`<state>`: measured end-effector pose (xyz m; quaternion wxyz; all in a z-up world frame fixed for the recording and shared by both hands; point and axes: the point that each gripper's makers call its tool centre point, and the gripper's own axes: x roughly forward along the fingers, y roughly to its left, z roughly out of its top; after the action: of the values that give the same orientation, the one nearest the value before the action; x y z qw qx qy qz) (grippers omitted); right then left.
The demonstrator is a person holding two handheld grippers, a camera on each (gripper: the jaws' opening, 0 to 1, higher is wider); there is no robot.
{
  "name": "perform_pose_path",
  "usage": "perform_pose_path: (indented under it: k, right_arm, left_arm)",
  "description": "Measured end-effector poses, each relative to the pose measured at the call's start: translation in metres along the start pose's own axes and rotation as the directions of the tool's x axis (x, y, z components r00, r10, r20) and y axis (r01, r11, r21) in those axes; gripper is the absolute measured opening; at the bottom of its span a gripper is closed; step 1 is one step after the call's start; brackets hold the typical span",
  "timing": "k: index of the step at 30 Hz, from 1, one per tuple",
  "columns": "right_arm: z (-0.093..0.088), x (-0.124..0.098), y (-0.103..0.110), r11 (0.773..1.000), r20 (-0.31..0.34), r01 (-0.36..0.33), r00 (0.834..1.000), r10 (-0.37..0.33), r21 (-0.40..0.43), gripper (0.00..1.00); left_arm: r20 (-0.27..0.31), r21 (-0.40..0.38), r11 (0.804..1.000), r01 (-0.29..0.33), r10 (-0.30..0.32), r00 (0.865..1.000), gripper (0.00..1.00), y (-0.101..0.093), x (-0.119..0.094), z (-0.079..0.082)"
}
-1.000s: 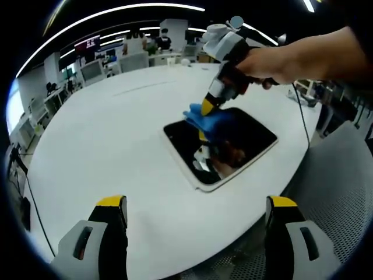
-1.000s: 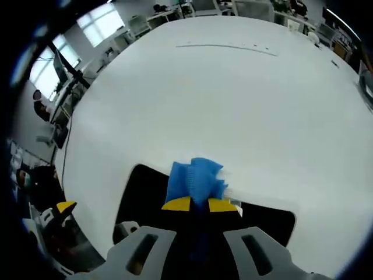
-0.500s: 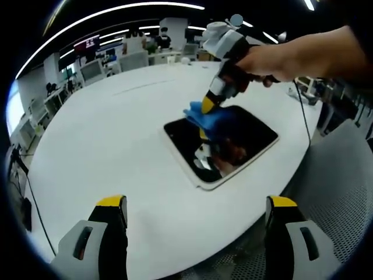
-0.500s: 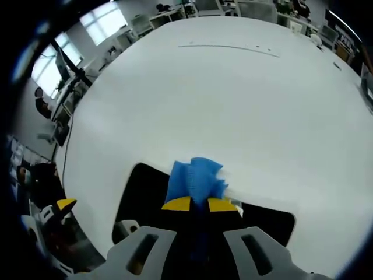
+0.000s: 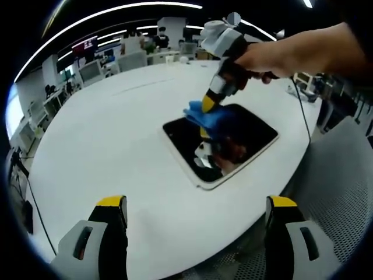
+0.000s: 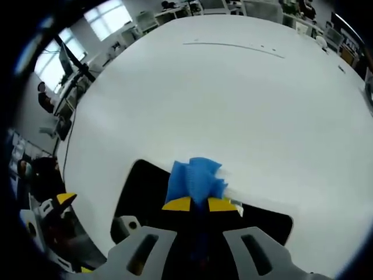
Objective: Wipe the mirror surface with the cleaning cloth until all visible marks leave the cleaned area.
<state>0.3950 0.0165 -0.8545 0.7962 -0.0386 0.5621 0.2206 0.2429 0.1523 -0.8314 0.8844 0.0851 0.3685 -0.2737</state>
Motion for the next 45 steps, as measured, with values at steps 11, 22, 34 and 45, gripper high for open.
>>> perform_pose_path:
  k: [11, 22, 34, 45]
  right_arm:
    - [-0.001, 0.000, -0.007, 1.000, -0.008, 0.003, 1.000, -0.003, 0.002, 0.02]
    - [-0.008, -0.007, -0.016, 1.000, -0.007, 0.023, 1.000, -0.023, -0.013, 0.02]
    - [-0.010, -0.009, -0.022, 1.000, -0.012, 0.030, 0.999, -0.030, -0.009, 0.02]
    - [-0.012, -0.011, -0.029, 0.999, -0.014, 0.039, 0.999, -0.039, 0.000, 0.02]
  left_arm:
    - [0.004, -0.003, 1.000, 0.004, -0.004, 1.000, 0.99, -0.001, 0.001, 0.001]
    - [0.009, -0.003, 1.000, 0.006, -0.006, 1.000, 0.99, -0.001, 0.001, 0.001]
    - [0.012, -0.007, 1.000, 0.006, -0.006, 1.000, 0.99, -0.001, 0.000, 0.001]
    - [0.019, -0.014, 1.000, 0.003, -0.003, 1.000, 0.99, 0.000, -0.001, 0.002]
